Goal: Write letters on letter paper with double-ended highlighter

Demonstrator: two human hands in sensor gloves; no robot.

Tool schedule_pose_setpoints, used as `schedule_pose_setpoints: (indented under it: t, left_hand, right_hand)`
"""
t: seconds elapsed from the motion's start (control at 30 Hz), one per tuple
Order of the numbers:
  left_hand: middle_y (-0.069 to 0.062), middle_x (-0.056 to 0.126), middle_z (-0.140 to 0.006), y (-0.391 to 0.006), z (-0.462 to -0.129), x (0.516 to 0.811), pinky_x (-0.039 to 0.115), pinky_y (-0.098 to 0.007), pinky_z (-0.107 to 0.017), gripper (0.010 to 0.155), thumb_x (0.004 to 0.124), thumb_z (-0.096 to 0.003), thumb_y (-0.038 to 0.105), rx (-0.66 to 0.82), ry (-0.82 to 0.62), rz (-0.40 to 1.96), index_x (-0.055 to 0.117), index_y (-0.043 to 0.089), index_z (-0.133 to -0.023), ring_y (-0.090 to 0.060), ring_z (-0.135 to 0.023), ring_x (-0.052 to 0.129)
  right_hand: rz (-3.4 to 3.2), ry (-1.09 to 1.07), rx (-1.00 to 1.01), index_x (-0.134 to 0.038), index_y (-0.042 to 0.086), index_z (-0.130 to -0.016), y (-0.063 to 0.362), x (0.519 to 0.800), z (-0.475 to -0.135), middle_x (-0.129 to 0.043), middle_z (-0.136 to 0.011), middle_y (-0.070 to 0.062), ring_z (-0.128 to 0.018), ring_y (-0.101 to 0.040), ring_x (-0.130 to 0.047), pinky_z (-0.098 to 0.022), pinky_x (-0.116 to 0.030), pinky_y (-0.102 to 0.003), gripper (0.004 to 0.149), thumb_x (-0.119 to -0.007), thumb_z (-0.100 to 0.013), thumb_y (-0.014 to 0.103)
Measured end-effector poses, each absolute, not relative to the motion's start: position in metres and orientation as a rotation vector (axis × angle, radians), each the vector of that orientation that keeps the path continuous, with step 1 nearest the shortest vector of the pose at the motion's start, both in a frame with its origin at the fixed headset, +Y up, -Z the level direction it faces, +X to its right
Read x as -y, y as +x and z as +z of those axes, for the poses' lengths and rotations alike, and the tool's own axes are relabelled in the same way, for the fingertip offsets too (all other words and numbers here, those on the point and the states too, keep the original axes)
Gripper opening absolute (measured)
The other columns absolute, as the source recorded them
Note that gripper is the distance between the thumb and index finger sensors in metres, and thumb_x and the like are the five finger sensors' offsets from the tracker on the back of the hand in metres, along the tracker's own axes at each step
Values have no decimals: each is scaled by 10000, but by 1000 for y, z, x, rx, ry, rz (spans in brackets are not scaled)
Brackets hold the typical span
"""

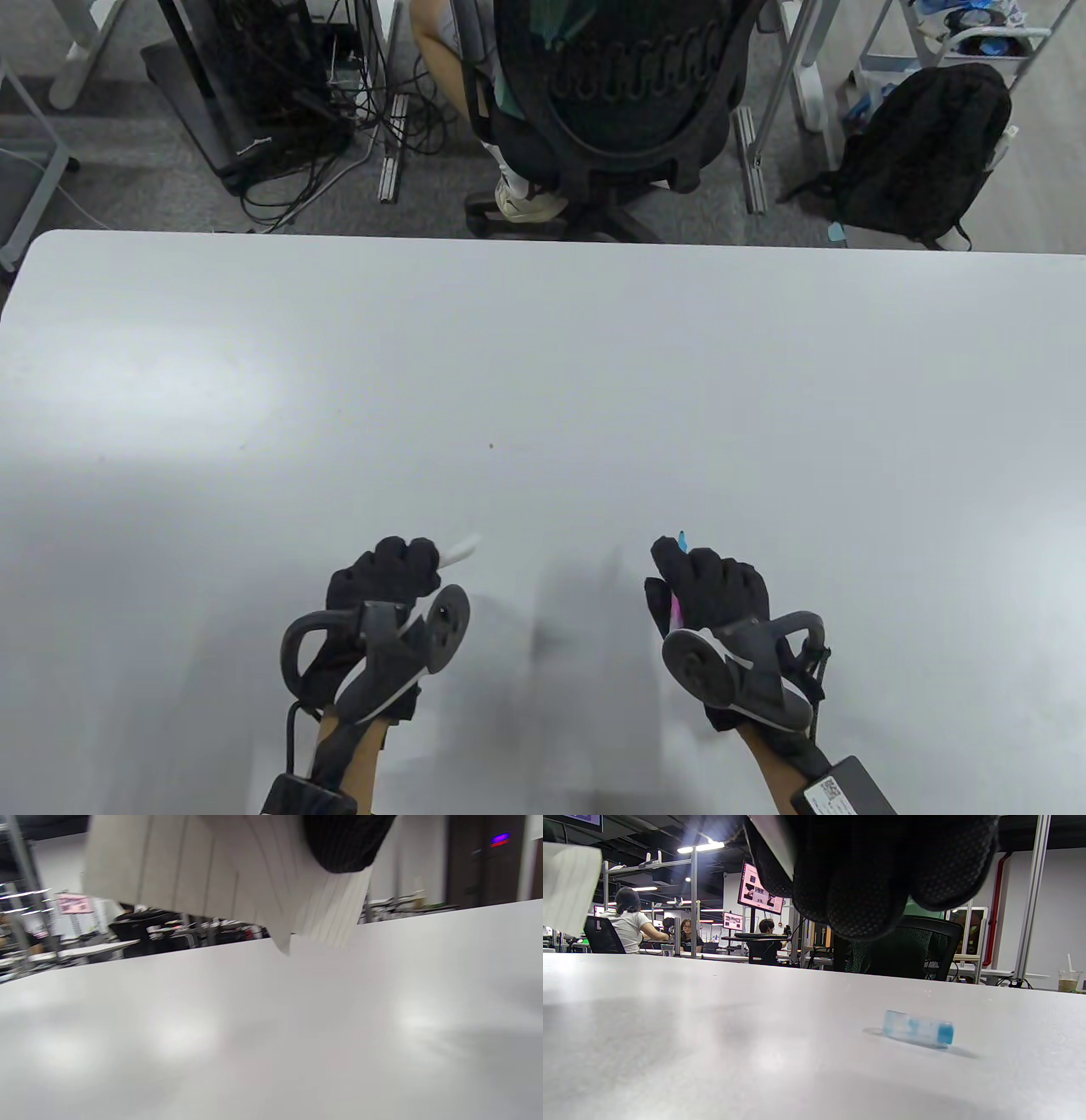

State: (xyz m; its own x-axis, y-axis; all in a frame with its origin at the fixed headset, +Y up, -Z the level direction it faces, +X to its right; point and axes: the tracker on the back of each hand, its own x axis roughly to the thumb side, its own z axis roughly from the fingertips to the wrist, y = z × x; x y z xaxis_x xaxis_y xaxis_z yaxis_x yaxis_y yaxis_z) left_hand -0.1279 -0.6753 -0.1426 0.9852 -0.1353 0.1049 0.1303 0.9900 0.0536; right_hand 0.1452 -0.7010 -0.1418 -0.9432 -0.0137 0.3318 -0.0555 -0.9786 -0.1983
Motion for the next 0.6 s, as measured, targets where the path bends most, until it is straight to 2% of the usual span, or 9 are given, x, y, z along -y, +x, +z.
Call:
schedule_pose_setpoints:
  t: [0.13, 0.33, 0.5, 0.6]
  left_hand:
    - [-13, 750, -1007, -81, -133, 685, 776, -460, -703, 412, 713, -595, 393, 267, 136, -202, 654, 296, -991, -135, -755, 913]
    - [15, 729, -1031, -40, -123, 705, 765, -453, -725, 410, 708, -594, 419, 403, 131, -290, 648, 330, -990, -122, -787, 904]
    - [26, 737, -1057, -30, -127, 725, 729, -484, -753, 421, 722, -579, 423, 447, -36, -308, 687, 339, -990, -142, -844, 897]
    - [29, 742, -1081, -31, -130, 732, 686, -512, -782, 459, 719, -574, 431, 467, -161, -301, 685, 334, -1022, -152, -915, 879]
  right_hand:
    - [3051, 514, 344, -701, 67, -1027, 148, 700, -141, -873, -817, -277, -629, -402, -951, -533, -775, -626, 600, -530, -576, 423]
    - [3061, 514, 329, -694, 83, -1033, 152, 700, -141, -863, -830, -269, -642, -396, -944, -540, -770, -623, 596, -526, -577, 428]
    - [3071, 512, 321, -668, 100, -1043, 155, 701, -142, -854, -840, -262, -649, -394, -939, -547, -765, -622, 590, -521, -578, 432]
    - [3064, 513, 335, -642, 184, -1035, 157, 701, -142, -838, -869, -219, -657, -376, -938, -559, -759, -613, 541, -507, -579, 441]
